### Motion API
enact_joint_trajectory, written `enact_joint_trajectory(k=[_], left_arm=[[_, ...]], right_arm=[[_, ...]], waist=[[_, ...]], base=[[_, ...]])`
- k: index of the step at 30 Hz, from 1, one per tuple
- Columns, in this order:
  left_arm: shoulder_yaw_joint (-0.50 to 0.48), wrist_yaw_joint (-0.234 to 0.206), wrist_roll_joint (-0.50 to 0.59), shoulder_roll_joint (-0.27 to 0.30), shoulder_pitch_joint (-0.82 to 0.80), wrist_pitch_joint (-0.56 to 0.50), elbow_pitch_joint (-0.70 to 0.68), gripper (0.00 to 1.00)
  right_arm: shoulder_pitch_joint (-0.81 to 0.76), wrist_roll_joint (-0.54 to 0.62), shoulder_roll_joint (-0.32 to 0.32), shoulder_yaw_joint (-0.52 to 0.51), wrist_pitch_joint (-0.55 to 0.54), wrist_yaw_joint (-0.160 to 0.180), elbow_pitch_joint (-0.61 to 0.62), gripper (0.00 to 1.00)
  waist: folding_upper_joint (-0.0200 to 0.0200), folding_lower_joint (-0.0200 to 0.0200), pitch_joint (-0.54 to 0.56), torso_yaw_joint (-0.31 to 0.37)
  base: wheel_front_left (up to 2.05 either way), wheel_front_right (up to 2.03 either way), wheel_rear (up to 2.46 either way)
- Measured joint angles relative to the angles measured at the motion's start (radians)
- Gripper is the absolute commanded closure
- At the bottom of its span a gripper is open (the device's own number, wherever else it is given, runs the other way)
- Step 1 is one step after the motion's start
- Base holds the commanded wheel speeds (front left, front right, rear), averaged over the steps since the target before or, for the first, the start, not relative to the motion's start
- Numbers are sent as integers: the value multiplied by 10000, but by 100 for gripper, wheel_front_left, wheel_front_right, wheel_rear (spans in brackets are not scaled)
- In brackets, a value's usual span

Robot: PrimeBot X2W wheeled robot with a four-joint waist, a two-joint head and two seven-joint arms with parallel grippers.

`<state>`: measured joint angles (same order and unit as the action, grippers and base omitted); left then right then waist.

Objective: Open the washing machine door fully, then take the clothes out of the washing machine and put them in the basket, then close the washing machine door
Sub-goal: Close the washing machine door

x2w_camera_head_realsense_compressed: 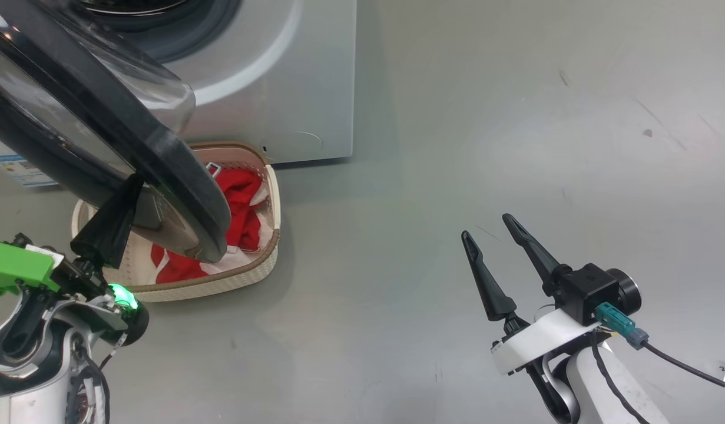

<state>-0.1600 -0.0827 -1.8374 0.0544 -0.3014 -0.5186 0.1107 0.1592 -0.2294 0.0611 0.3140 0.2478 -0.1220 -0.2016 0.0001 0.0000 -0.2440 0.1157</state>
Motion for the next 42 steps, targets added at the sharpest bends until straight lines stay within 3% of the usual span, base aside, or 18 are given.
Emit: enact_joint_trajectory(k=[13,27,35,42], left_arm=[[-242,-2,470,-13,-717,984,224,100],[-433,-15,803,2,-1722,1866,888,100],[-232,15,1060,-21,-2028,1952,1429,100],[79,462,1402,4,-1967,1896,1958,100]], right_arm=[[172,-169,-52,98,0,0,31,0],[245,-347,-123,38,0,6,125,0],[246,-445,-128,-203,0,109,232,0],[245,-437,-132,-255,0,109,222,0]], waist=[[0,0,-577,1457],[0,0,-1009,2473],[0,0,-981,2533],[0,0,-659,2297]], base=[[0,0,0],[0,0,0],[0,0,0],[0,0,0]])
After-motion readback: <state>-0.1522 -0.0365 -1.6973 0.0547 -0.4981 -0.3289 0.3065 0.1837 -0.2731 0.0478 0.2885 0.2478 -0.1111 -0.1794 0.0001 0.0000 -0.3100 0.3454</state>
